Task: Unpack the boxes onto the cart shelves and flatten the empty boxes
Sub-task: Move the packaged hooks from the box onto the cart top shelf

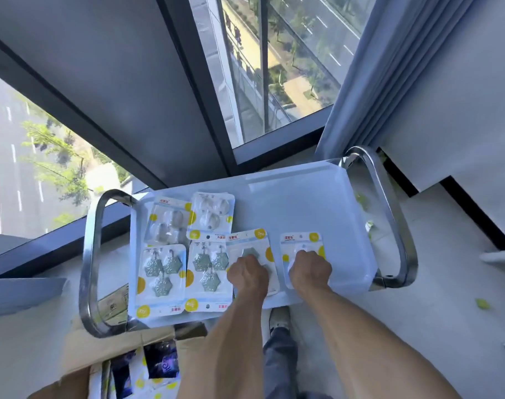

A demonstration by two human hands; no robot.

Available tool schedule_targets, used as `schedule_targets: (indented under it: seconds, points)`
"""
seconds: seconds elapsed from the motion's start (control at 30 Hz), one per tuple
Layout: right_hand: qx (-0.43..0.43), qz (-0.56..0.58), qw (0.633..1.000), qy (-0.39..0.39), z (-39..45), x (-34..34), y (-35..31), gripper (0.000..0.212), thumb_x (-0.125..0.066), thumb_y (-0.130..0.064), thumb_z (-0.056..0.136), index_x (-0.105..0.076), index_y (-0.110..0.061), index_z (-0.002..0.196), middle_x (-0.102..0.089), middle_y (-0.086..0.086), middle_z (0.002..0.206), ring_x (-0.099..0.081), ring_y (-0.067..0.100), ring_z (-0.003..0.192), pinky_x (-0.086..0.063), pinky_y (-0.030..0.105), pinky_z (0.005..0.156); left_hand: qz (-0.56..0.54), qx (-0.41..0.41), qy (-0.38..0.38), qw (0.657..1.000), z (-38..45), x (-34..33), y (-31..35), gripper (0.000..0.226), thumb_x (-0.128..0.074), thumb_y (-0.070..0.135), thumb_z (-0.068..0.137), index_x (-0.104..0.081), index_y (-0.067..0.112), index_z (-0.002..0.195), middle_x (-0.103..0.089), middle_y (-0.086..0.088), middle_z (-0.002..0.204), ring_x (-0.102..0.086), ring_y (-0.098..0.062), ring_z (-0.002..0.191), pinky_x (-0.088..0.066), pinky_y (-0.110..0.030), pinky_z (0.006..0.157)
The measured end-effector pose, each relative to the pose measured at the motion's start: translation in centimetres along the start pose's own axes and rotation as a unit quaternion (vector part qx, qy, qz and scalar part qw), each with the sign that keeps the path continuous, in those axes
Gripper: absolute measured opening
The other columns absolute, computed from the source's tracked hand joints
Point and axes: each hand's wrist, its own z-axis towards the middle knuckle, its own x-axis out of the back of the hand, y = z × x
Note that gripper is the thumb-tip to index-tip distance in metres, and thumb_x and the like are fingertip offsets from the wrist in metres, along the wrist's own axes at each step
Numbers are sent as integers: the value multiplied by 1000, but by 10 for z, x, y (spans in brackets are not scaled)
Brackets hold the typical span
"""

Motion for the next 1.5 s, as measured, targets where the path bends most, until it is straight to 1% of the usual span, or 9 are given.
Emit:
schedule_targets:
  seconds: [0.33,0.4,0.57,0.7,0.83,1.03,1.23,1.37,1.5]
  points:
    - [5,-28,999,-31,11,-12,2,23,-51,-24,93,-59,-23,114,-65,0,110,-64,22,103,-37,28,67,6,-43,-1,999,3,-16,15,25,-51,17,91,-64,17,113,-66,-5,116,-63,-26,111,-46,-30,82]
    - [6,-19,999,-40,5,-14,6,24,-53,-24,91,-61,-22,114,-65,1,111,-64,23,104,-40,28,66,2,-33,5,999,-2,-18,14,25,-50,17,91,-63,17,113,-66,-5,117,-63,-26,111,-46,-31,82]
    - [35,3,999,-35,-26,-13,20,27,-52,-24,90,-61,-19,114,-64,3,112,-62,24,105,-42,27,71,-40,-13,6,999,-42,-20,3,20,-49,16,91,-62,16,107,-67,-5,113,-65,-25,107,-36,-28,70]
    - [72,16,996,-40,-70,-10,24,25,-54,-20,88,-61,-17,112,-63,4,115,-62,25,107,-42,28,71,-55,19,-3,998,-91,-27,-21,22,-49,18,90,-64,18,106,-67,-6,113,-65,-26,105,-40,-29,72]
    - [106,9,992,-61,-115,-10,24,30,-55,-17,86,-59,-16,116,-62,5,119,-62,25,110,-43,29,73,-70,44,0,997,-141,-37,-55,30,-51,22,89,-66,15,114,-65,-8,121,-63,-28,112,-48,-31,87]
    - [161,-40,983,-81,-176,-26,-8,36,-54,-18,88,-58,-14,124,-59,9,128,-58,29,118,-49,34,86,-110,97,1,989,-188,-33,-121,27,-53,20,90,-64,13,114,-64,-10,123,-61,-29,115,-48,-33,89]
    - [224,-79,966,-102,-223,-75,-84,39,-56,-20,88,-60,-12,126,-58,10,132,-58,29,121,-50,36,90,-139,149,30,979,-202,-36,-214,32,-50,31,96,-66,12,117,-65,-12,124,-60,-30,118,-47,-34,91]
    - [232,-85,965,-89,-256,-105,-139,34,-54,-18,89,-63,-11,121,-62,11,127,-60,30,116,-52,34,84,-150,188,-1,971,-207,-45,-289,32,-53,23,90,-66,13,117,-64,-10,124,-61,-29,116,-47,-33,86]
    - [222,-72,968,-93,-279,-141,-198,34,-55,-17,89,-63,-12,122,-62,11,126,-61,30,116,-51,36,89,-155,200,-23,967,-192,-58,-368,31,-55,22,90,-65,11,117,-65,-9,123,-62,-29,115,-47,-34,86]
